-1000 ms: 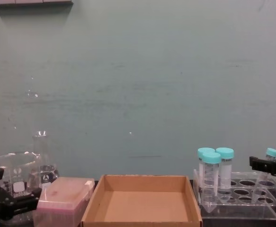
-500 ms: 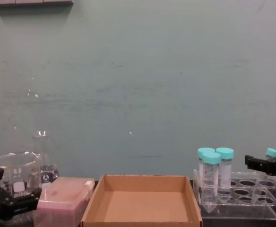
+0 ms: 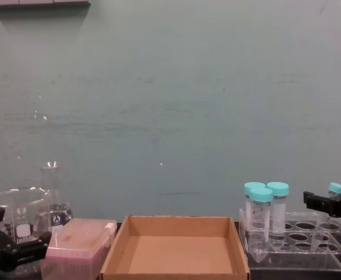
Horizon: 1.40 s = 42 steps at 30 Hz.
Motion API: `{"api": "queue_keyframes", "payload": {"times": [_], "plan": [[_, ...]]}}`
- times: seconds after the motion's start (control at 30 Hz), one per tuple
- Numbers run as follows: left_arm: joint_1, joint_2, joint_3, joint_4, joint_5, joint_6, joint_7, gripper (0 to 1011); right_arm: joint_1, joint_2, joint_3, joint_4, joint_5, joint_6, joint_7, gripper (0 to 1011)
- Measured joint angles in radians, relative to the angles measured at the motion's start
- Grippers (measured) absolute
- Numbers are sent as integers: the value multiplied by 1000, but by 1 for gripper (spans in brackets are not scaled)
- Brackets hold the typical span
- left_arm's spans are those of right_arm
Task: Use the right hand to move the test tube from the test tube rack into the box.
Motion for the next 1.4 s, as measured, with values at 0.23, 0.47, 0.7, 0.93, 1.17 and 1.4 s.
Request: {"api": "queue_keyframes", "payload": {"times": [0.23, 0.47, 0.7, 0.93, 1.17, 1.4], "plan": [[0, 0, 0, 0, 0, 0, 0, 1000, 1, 1, -1, 0, 1, 0, 0, 768], [0, 0, 0, 0, 0, 0, 0, 1000, 1, 1, -1, 0, 2, 0, -1, 534], [0, 0, 0, 0, 0, 0, 0, 1000, 1, 1, -1, 0, 3, 1, -1, 309], [0, 0, 0, 0, 0, 0, 0, 1000, 1, 1, -1, 0, 3, 1, -1, 252], [0, 0, 0, 0, 0, 0, 0, 1000, 1, 1, -1, 0, 3, 1, -1, 251], [0, 0, 0, 0, 0, 0, 0, 1000, -2, -5, 10, -8, -8, 1, -1, 247]]}}
